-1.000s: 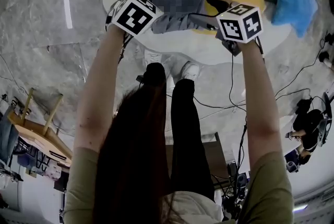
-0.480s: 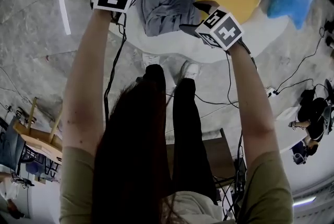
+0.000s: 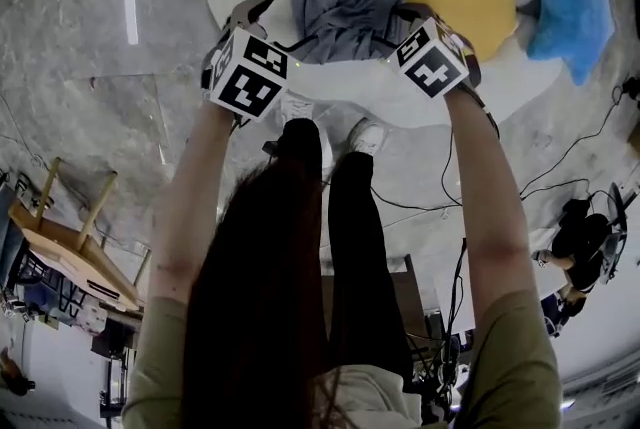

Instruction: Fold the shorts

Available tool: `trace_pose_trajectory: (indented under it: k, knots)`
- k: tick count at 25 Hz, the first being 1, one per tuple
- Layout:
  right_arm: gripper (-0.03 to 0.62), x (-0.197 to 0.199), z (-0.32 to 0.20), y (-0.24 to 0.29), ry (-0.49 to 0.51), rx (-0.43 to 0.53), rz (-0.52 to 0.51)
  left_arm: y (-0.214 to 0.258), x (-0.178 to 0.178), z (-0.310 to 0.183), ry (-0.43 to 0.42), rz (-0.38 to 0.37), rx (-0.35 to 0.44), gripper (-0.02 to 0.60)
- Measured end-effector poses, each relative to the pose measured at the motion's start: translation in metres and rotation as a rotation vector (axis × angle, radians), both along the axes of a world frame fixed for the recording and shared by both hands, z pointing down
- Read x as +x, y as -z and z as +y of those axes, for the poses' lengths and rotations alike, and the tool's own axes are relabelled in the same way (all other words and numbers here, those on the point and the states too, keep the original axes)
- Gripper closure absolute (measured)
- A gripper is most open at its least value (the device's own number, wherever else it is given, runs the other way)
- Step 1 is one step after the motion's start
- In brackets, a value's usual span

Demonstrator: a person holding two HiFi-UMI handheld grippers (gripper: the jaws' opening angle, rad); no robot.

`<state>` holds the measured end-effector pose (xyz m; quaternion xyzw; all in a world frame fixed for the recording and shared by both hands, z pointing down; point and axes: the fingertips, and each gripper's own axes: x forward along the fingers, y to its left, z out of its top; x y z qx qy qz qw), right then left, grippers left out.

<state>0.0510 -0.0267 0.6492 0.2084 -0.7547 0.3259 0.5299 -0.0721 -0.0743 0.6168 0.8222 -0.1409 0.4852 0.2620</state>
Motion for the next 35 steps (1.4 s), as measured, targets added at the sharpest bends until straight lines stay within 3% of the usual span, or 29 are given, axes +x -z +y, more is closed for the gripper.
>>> trace_pose_trajectory:
  k: [2,6,8,9,17,24,28,33,35]
  knots:
    - [0.409,0.002,-0.002,-0.002,0.056,0.036,0.056,-0.005,-0.007,0.023,0.021,-0.011,-0.026,0.206]
    - [0.429,-0.001,-0.013,0.002,0.088,0.085,0.086,-0.006,-0.007,0.048,0.116,0.012,-0.076,0.206]
    - [0.566,-0.006,-0.023,0.005,0.08,0.119,0.079,-0.005,-0.006,0.053,0.156,0.026,-0.092,0.206]
    - [0.577,-0.009,-0.028,0.007,0.08,0.129,0.069,-0.005,-0.006,0.055,0.177,0.032,-0.098,0.206]
    - [0.588,-0.045,-0.095,0.033,0.047,0.159,-0.105,-0.004,-0.013,0.057,0.264,0.053,-0.119,0.206]
    - [0.588,-0.071,-0.159,0.027,0.052,0.122,-0.103,-0.008,-0.018,0.068,0.189,0.013,-0.12,0.206]
    - [0.586,-0.079,-0.187,0.011,-0.08,0.083,-0.072,-0.017,-0.018,0.086,0.166,-0.001,-0.177,0.206]
    - [0.56,-0.079,-0.219,0.048,-0.225,0.122,-0.162,-0.02,-0.025,0.1,0.224,-0.008,-0.242,0.206]
    - [0.463,-0.064,-0.209,0.066,-0.252,0.13,-0.19,-0.021,-0.029,0.104,0.259,-0.011,-0.265,0.206]
